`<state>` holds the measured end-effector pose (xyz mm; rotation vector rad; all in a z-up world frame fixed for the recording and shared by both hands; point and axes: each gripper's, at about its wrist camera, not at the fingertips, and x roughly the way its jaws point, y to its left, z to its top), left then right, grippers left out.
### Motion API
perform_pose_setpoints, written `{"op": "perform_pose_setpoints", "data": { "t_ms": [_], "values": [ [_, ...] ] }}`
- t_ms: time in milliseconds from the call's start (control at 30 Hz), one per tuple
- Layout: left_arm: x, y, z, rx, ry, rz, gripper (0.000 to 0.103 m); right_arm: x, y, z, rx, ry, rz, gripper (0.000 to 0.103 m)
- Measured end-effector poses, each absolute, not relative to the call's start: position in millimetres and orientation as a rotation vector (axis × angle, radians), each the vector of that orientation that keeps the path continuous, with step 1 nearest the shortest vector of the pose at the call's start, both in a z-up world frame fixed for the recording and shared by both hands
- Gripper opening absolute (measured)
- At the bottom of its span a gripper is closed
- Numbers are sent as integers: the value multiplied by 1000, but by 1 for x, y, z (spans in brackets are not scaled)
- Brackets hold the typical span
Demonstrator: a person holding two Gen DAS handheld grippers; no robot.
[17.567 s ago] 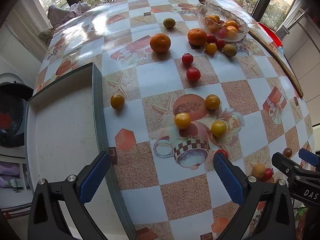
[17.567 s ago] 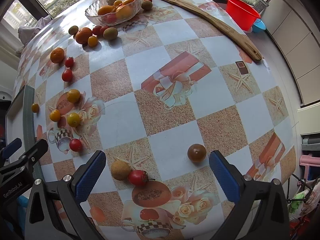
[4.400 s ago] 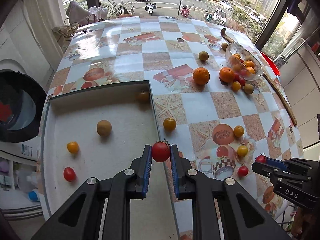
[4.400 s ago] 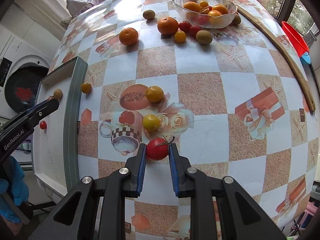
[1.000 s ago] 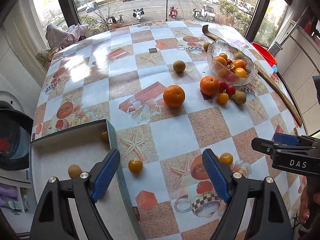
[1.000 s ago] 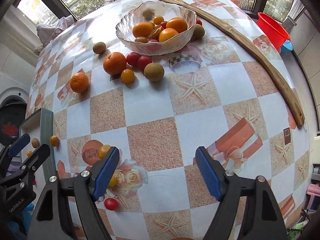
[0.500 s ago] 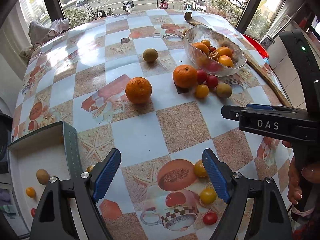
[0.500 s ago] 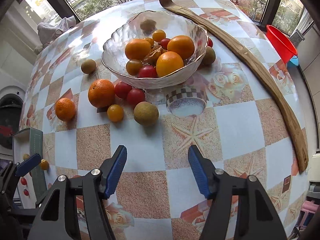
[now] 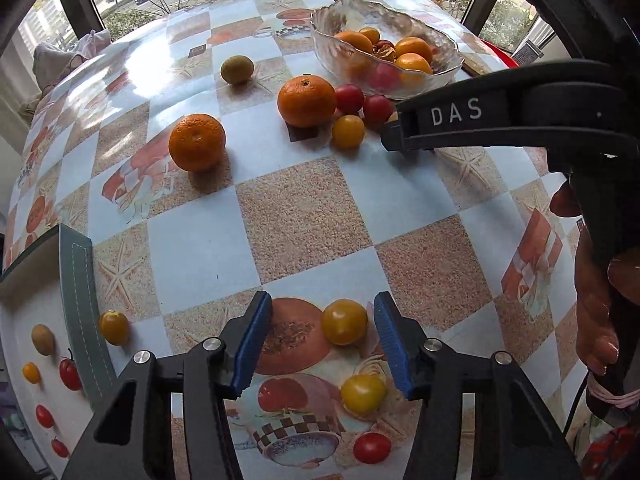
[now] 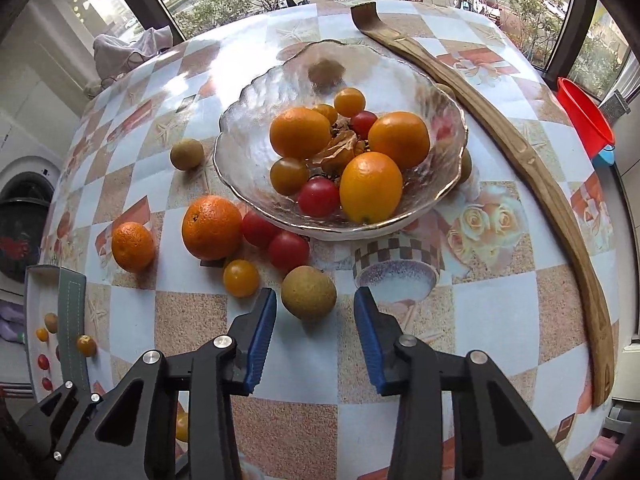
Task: Organize fruits
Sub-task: 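Move both open grippers back toward the glass fruit bowl, then grasp a yellow cherry tomato with the left gripper while the right grasps a brown kiwi, then carry the yellow tomato and kiwi into the white tray and open both grippers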
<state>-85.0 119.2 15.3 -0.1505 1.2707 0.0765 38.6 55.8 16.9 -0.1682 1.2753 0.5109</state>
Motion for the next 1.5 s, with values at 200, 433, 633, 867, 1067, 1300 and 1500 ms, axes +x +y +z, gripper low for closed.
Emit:
{"op": "perform_pose_setpoints", "data": {
  "t_ms": [200, 433, 633, 867, 1067, 1300, 1500],
  "values": [
    [-88, 123, 18, -182, 1256, 61, 24, 37, 51, 17, -138, 1294, 509, 30],
    [-97, 132, 24, -244, 1247, 47, 24, 22, 30, 21, -76, 1323, 497, 30],
    [-110, 146, 42, -278, 1216, 62, 24, 0, 17, 30, -47, 1342, 503, 30],
    [-134, 167, 63, -297, 1173, 89, 24, -26, 20, 44, -52, 1350, 526, 30],
    [-161, 194, 74, -329, 1152, 153, 24, -49, 41, 56, -79, 1352, 580, 30],
    [-203, 230, 78, -355, 1145, 245, 24, -78, 84, 65, -128, 1354, 676, 30],
    [-240, 261, 75, -386, 1146, 335, 24, -104, 129, 67, -180, 1359, 765, 30]
  ]
}}
